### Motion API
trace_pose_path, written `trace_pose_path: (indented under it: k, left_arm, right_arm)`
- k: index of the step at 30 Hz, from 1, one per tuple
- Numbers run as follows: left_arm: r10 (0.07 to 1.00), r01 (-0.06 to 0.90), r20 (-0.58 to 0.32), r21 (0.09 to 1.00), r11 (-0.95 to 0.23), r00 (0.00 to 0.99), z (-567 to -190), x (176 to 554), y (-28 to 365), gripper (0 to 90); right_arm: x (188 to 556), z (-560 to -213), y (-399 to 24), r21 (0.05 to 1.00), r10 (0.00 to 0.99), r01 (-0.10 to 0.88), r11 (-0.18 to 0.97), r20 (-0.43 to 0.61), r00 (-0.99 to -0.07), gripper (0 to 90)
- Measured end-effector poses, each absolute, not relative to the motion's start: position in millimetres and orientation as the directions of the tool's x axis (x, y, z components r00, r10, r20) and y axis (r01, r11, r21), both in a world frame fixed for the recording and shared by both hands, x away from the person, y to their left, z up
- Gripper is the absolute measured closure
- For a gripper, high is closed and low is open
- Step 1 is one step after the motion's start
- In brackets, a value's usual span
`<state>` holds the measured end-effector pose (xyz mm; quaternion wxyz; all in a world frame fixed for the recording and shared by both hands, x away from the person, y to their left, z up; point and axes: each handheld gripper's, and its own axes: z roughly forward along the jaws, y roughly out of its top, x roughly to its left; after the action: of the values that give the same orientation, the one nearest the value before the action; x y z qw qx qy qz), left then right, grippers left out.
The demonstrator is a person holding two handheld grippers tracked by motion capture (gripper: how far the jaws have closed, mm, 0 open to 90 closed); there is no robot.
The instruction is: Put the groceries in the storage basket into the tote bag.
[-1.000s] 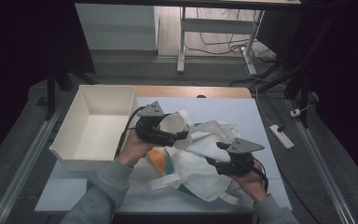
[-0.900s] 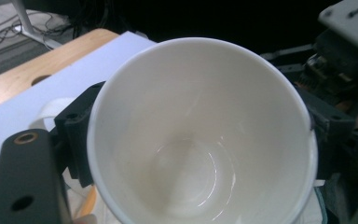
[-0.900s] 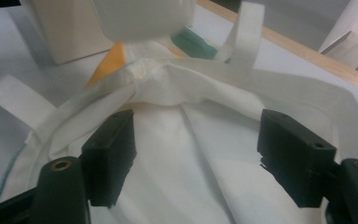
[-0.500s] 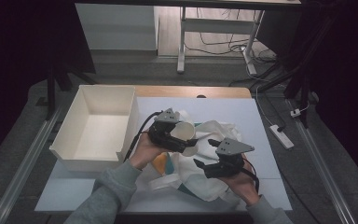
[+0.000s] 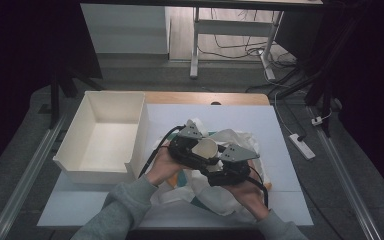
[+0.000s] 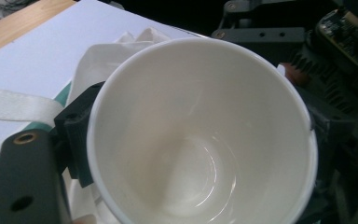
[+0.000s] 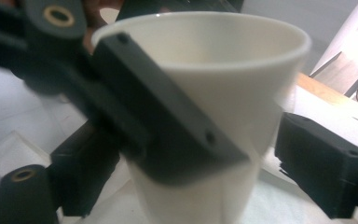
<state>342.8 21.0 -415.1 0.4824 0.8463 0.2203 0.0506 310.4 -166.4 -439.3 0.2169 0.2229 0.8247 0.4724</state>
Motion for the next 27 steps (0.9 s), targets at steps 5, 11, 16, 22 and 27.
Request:
trace_pose_path:
  k: [5,11,16,22,27]
  left_arm:
    - [0.42,0.331,-0.132,0.831,-0.447,0.898,-419,344,19,19.1]
    - [0.417,0.328,-0.141,0.846,-0.42,0.898,-416,343,23,16.5]
    - [0.439,0.31,-0.129,0.875,-0.371,0.889,-404,340,38,13.1]
    - [0.47,0.316,-0.132,0.886,-0.339,0.873,-396,343,57,14.7]
    - [0.504,0.339,-0.143,0.884,-0.323,0.852,-395,348,69,16.2]
  right_arm:
    - [312,-442,-165,0.865,0.573,0.191,0.463,-0.129,-0.809,21.7]
    - [312,-446,-167,0.855,0.576,0.191,0.483,-0.146,-0.804,22.3]
    - [318,-455,-175,0.845,0.602,0.221,0.487,-0.14,-0.786,22.4]
    - [327,-467,-186,0.828,0.638,0.276,0.488,-0.122,-0.76,22.3]
    - [333,-478,-192,0.802,0.656,0.322,0.502,-0.111,-0.746,22.3]
